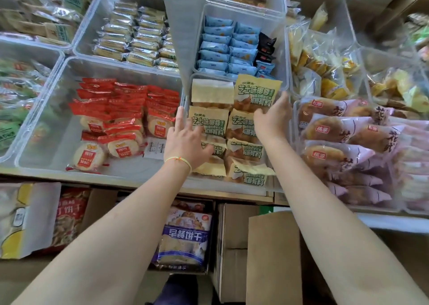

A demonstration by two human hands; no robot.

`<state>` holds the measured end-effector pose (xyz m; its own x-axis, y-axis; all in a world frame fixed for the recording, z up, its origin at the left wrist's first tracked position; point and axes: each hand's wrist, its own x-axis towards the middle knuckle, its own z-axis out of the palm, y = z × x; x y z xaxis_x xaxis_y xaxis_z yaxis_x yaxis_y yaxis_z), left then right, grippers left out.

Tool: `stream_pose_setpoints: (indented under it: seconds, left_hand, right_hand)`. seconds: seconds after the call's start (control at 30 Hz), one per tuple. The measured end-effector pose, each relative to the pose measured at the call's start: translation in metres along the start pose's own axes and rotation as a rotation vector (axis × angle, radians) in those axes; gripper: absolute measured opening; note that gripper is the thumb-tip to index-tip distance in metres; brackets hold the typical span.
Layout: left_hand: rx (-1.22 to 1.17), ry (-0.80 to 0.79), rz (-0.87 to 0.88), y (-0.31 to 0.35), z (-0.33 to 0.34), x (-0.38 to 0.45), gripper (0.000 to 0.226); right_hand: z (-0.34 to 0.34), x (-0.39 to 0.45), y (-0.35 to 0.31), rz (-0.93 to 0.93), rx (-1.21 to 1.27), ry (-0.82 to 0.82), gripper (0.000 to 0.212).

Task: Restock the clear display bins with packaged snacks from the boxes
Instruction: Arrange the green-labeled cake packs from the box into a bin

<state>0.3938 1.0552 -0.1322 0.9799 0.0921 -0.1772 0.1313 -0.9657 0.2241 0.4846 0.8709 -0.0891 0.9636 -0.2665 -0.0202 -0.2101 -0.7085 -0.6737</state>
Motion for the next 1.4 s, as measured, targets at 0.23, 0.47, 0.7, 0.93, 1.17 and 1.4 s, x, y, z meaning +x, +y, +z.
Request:
stream_pose_setpoints:
  seconds: [0.23, 0.47, 0.7, 0.93, 1.17, 1.4]
  left_hand:
    - [-0.093, 0.081, -0.039, 0.019, 0.002, -0.021, 0.052]
    - [-0.526, -0.002, 0.001, 0.138, 0.013, -0.136, 0.018]
    - [-0.267, -0.424, 0.048, 0.246, 0.071, -0.214, 0.023]
    - [-0.109, -0.191, 0.007, 0.273, 0.120, -0.242, 0.026]
    - [-0.112, -0.045, -0.083, 0.281, 0.137, -0.251, 0.022]
    - [-0.037, 0.026, -0.143, 0.290, 0.144, -0.255, 0.022]
  right_hand:
    - [-0.070, -0.118, 0.013, -0.163, -0.018, -0.611, 0.033]
    - [-0.140, -0.160, 0.090, 0.030, -0.126, -0.913, 0.026]
    - [-0.194, -0.170, 0.231, 0.239, -0.382, -0.942, 0.018]
    - [-0.213, -0.182, 0.343, 0.182, -1.004, -1.123, 0.041]
    - [-0.209, -0.190, 0.373, -0.057, -1.124, -1.043, 0.060]
    - [-0.196, -0.199, 0.388, -0.223, -1.025, -0.999, 0.036]
